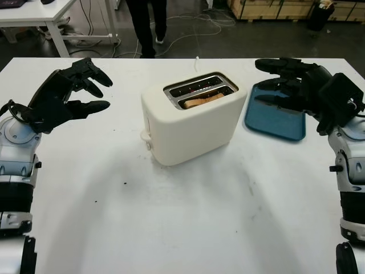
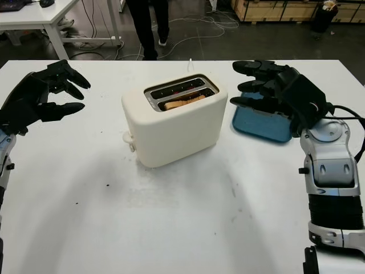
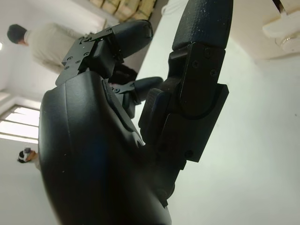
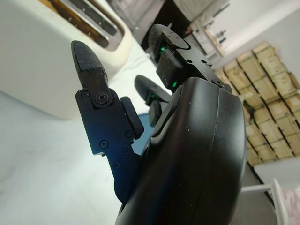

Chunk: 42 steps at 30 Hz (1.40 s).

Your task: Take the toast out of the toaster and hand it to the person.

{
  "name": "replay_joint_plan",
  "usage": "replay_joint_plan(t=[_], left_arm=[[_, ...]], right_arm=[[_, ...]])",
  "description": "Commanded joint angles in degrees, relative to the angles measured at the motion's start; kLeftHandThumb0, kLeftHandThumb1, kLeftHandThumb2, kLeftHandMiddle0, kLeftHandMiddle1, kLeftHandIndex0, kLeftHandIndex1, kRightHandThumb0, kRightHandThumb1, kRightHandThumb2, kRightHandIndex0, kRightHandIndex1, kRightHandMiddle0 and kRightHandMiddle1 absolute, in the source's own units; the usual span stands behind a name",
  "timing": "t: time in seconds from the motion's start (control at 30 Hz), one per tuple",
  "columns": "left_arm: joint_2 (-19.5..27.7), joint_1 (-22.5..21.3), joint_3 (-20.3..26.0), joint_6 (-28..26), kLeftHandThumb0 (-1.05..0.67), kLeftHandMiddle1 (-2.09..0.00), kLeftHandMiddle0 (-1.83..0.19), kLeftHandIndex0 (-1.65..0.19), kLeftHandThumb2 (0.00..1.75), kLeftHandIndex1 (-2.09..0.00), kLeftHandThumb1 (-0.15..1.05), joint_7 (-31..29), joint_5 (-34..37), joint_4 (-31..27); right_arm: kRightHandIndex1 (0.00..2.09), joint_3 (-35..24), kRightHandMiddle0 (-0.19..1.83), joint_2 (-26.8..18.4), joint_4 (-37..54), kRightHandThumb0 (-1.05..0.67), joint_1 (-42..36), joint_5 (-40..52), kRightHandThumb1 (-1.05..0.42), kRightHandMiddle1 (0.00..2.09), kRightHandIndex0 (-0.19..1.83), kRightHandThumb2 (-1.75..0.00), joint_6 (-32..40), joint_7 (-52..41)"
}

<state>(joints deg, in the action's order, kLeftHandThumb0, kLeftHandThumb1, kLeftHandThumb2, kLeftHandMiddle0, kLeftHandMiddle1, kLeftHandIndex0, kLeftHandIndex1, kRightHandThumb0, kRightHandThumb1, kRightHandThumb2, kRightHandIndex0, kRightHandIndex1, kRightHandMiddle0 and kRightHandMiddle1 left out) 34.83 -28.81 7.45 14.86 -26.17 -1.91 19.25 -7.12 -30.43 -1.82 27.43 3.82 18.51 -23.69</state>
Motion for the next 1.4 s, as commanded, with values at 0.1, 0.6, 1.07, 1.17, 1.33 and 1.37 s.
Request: replay_joint_plan(t=[0.1,0.6,1.07,1.17,1.33,1.37], left_arm=[[0.12,-0.33,-0.31,0.25,-1.05,-1.59,-0.22,-0.18,0.16,-1.51,0.92,-0.03,0.23,0.71],[-0.33,-0.88,-0.7,0.77,-1.05,-1.58,-0.23,-0.2,0.15,-1.5,0.92,0.12,0.02,2.32],[-0.36,-1.43,-0.93,2.01,-1.05,-1.59,-0.21,-0.2,0.14,-1.49,0.92,0.17,0.39,3.75],[-0.45,-1.46,-0.84,2.12,-1.05,-1.58,-0.21,-0.2,0.14,-1.49,0.92,0.25,0.49,4.0],[-0.56,-1.56,-0.91,2.66,-1.05,-1.58,-0.21,-0.2,0.15,-1.49,0.92,0.43,0.37,4.41],[-0.58,-1.57,-0.96,2.52,-1.05,-1.58,-0.21,-0.2,0.15,-1.49,0.92,0.57,0.24,4.35]], right_arm=[[0.81,0.26,0.61,0.68,-0.96,-0.45,1.69,0.23,-0.77,0.02,0.3,0.0,-1.01,0.18],[0.83,0.8,0.63,0.25,-2.8,-0.44,2.72,-0.58,-0.77,0.03,0.31,0.0,-1.89,0.24],[0.82,0.48,0.63,0.39,-2.97,-0.41,2.93,0.28,-0.76,0.02,0.3,0.0,-1.65,-0.28],[0.83,0.61,0.63,0.36,-2.89,-0.41,2.93,0.07,-0.75,0.02,0.31,0.0,-1.39,-0.03],[0.84,0.53,0.62,0.19,-2.91,-0.4,2.89,0.18,-0.76,0.02,0.3,0.0,-1.36,-0.22],[0.84,0.49,0.62,0.3,-3.02,-0.4,2.99,0.29,-0.75,0.02,0.29,0.0,-1.27,-0.2]])
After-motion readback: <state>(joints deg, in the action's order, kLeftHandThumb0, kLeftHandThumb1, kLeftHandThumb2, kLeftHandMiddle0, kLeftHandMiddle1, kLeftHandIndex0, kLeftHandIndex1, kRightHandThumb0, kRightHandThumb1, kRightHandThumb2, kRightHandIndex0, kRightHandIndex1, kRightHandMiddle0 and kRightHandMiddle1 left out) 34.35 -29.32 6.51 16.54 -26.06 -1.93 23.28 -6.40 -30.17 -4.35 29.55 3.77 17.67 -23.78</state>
